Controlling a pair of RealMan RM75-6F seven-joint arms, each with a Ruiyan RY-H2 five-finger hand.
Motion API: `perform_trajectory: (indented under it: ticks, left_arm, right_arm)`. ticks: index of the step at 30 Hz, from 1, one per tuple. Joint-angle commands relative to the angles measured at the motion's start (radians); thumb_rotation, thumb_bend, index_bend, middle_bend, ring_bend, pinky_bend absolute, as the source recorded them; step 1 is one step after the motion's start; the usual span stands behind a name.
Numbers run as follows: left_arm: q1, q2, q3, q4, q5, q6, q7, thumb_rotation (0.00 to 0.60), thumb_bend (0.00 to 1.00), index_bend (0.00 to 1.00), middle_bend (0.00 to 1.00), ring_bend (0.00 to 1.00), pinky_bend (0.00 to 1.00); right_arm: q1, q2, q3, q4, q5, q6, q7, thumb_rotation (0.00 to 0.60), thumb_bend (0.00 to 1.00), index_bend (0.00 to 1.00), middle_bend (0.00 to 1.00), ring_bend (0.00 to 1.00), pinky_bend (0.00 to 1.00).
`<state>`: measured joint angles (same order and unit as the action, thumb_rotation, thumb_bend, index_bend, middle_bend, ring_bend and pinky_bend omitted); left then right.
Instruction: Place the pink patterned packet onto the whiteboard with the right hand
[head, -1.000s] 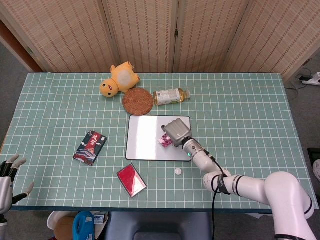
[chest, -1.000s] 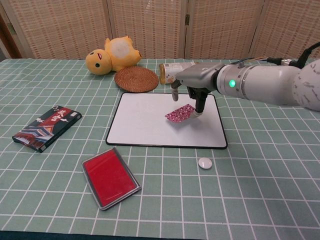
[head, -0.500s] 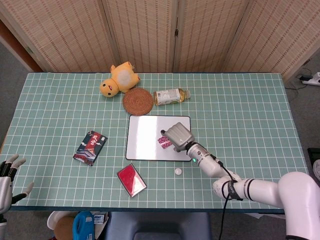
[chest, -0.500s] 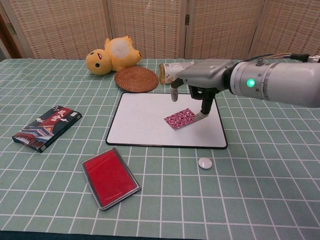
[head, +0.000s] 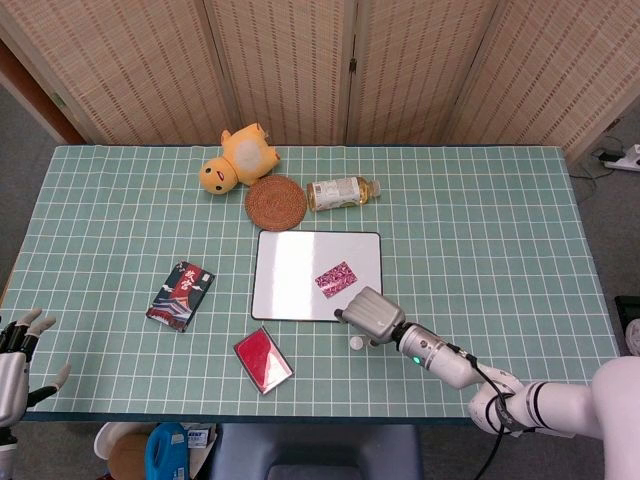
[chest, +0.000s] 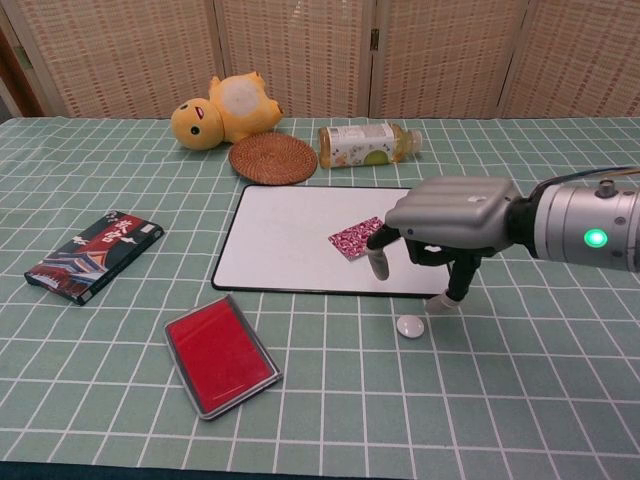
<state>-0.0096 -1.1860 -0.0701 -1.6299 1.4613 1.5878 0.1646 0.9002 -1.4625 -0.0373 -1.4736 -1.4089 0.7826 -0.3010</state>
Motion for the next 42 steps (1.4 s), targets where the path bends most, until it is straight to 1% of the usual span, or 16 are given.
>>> perform_trajectory:
  ticks: [1,14,34,42]
  left_arm:
    - [0.001,0.0,0.0,0.001,-0.002,0.0,-0.002,0.6,0.22,0.22,0.16,0.17,0.0]
    - [0.004,-0.006,0.003,0.01,-0.002,0.001,-0.012,0.6,0.22,0.22,0.16,0.17,0.0]
    - [0.01,-0.008,0.003,0.026,-0.006,0.002,-0.035,0.6,0.22,0.22,0.16,0.17,0.0]
    - [0.011,-0.008,0.003,0.028,-0.006,0.002,-0.035,0.6,0.22,0.22,0.16,0.17,0.0]
  right_arm:
    - [-0.005,-0.009,-0.014,0.004,-0.02,-0.009,-0.001,0.6,0.17,0.4,0.94,1.0,1.0]
    - [-0.013,-0.031,-0.019,0.027,-0.024,-0.041,-0.043,0.6,0.17,0.41,0.94,1.0,1.0]
    - [-0.01,-0.057,-0.001,0.046,0.011,-0.084,-0.092,0.6,0.21,0.43,0.94,1.0,1.0]
    - [-0.011,-0.065,0.0,0.058,0.009,-0.087,-0.093,0.6,0.28,0.47,0.94,1.0,1.0]
